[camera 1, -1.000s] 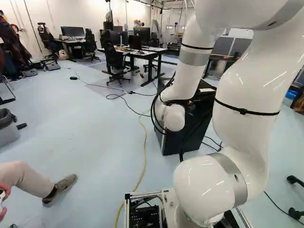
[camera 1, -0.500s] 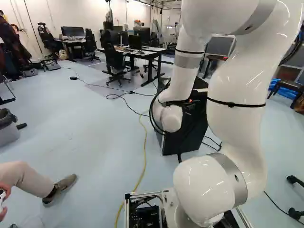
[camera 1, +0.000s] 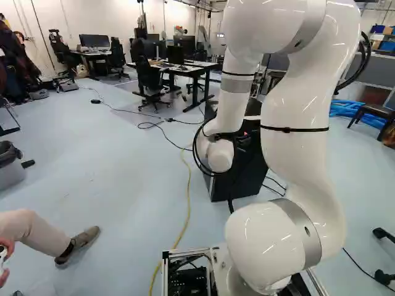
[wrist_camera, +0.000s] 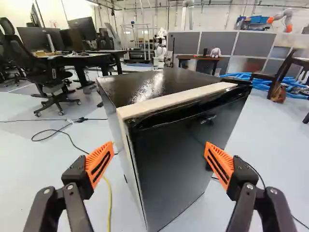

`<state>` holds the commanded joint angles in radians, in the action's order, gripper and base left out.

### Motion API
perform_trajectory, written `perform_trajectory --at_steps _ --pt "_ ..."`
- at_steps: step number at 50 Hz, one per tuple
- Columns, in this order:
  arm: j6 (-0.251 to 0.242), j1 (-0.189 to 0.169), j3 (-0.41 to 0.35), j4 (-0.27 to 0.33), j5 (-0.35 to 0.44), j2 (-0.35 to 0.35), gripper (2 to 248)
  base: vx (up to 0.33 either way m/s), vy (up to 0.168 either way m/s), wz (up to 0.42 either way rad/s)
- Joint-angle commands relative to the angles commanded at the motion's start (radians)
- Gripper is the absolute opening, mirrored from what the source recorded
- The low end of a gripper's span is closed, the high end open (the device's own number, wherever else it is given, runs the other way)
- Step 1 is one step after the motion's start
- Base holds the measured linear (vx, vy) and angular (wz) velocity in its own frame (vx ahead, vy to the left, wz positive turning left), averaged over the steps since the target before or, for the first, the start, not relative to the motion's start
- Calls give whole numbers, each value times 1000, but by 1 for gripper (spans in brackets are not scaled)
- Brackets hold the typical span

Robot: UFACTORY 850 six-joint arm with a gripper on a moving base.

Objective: Grab a drink from the fridge

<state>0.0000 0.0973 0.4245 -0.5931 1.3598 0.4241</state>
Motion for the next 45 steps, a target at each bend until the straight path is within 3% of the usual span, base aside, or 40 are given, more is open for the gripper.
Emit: perform_trajectory --at_steps 21,45 --pt "0 4 46 0 0 85 247 0 0 0" --pt "0 18 77 0 0 111 247 0 0 0"
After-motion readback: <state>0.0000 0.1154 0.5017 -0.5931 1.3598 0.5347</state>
